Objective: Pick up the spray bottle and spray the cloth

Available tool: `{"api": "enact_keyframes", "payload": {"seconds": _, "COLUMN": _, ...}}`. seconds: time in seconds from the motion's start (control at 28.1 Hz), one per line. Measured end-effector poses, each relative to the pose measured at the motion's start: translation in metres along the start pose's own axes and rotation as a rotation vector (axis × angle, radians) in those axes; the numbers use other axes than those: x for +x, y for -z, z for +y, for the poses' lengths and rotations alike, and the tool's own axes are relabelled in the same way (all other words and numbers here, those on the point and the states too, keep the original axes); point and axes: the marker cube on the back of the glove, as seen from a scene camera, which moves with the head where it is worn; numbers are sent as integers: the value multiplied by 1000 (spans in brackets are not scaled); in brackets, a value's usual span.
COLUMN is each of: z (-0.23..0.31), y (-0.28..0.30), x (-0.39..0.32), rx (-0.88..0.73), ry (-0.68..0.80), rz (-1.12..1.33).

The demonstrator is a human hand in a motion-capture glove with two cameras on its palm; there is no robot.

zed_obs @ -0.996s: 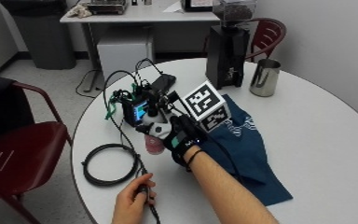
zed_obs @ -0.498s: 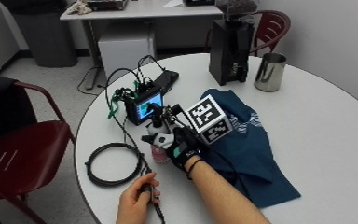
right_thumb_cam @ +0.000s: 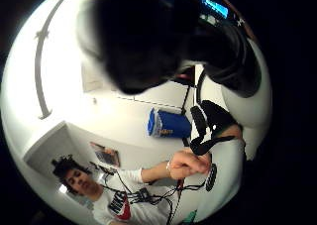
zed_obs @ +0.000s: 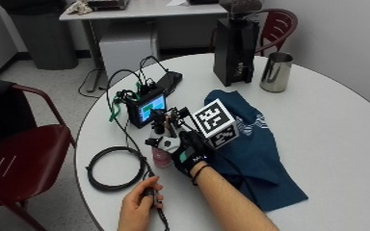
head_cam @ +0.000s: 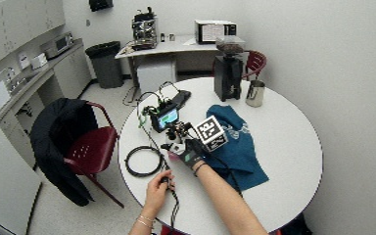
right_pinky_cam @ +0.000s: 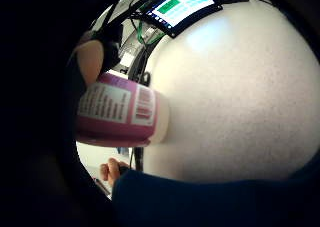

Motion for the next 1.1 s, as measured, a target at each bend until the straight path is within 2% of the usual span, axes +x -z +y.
{"api": "enact_keyframes", "payload": {"seconds": 0.28, "z": 5, "y": 10, "x": -29, "rx": 9, "ry": 46, "rz": 8}}
{"api": "enact_keyframes", "payload": {"seconds": 0.53, "z": 26, "y": 53, "x": -45, "rx": 27, "ry": 81, "rz": 4}}
{"api": "enact_keyframes", "payload": {"seconds": 0.6, "z": 40, "y": 68, "x": -41, "rx": 17, "ry": 72, "rz": 89}}
{"api": "enact_keyframes", "payload": {"seconds": 0.85, "z": 119, "y": 122, "x": 3, "rx": -70, "ry": 10, "rz": 619}}
{"api": "enact_keyframes", "payload": {"seconds": 1.1, "z": 156, "y": 150, "x": 25, "rx": -99, "ry": -47, "rz": 783}}
